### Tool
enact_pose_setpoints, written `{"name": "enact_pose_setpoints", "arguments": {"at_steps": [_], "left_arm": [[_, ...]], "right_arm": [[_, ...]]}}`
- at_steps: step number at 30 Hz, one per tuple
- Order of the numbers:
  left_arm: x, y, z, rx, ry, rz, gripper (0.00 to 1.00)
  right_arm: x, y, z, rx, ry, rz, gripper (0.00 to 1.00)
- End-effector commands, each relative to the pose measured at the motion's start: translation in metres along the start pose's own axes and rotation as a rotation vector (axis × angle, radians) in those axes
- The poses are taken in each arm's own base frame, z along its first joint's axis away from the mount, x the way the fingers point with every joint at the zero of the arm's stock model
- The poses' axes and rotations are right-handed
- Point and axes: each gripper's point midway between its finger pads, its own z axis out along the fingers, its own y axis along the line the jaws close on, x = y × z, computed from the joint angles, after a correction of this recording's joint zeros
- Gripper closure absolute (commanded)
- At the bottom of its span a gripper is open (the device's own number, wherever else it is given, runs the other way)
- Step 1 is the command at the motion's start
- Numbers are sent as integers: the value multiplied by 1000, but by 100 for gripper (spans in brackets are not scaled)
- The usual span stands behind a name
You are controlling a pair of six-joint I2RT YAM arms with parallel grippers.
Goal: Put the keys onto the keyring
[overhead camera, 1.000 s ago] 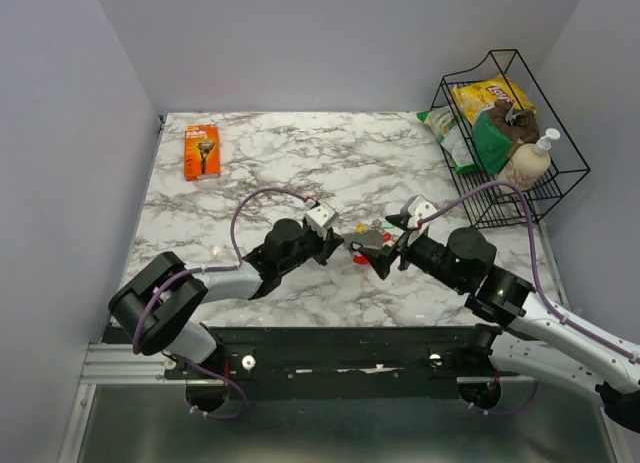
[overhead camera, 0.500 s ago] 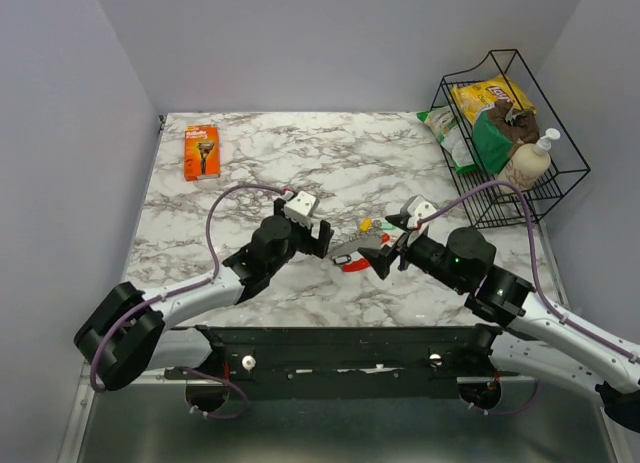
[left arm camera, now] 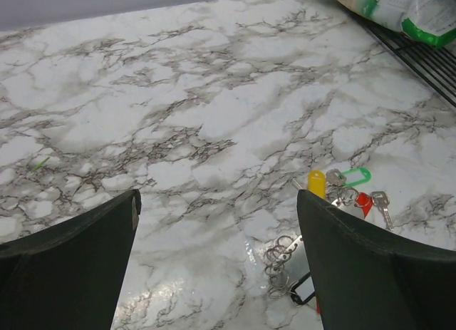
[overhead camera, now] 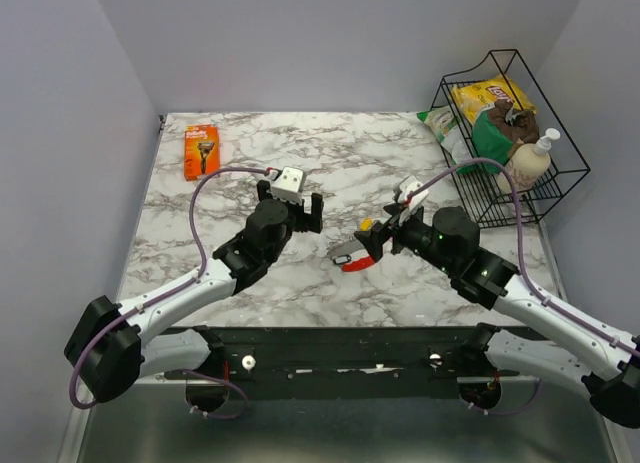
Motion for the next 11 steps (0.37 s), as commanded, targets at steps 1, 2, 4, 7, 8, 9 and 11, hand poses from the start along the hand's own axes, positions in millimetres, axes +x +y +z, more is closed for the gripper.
{"name": "enact_pose_setpoints", "arguments": {"at_steps": [1, 2, 4, 7, 8, 9, 11], "left_arm": [[16, 15, 1, -87, 55, -6, 1], [16, 14, 1, -85, 54, -8, 1], [15, 15, 0, -86, 48, -13, 1], [10, 13, -3, -70, 31, -10, 1], [9, 13, -5, -60, 20, -7, 1], [6, 12, -6, -49, 5, -14, 1], [6, 12, -9, -40, -6, -17, 1]], "right_arm": [[-22, -14, 4, -19, -45, 117, 0], [-23, -17, 4, -19, -45, 151, 0], [-28, -32, 4, -5, -70, 190, 0], [-28, -46, 3, 16, -77, 260, 0], [-29, -47, 3, 20, -81, 275, 0], [-30, -50, 5, 29, -79, 281, 0], [-30, -53, 6, 44, -77, 299, 0]]}}
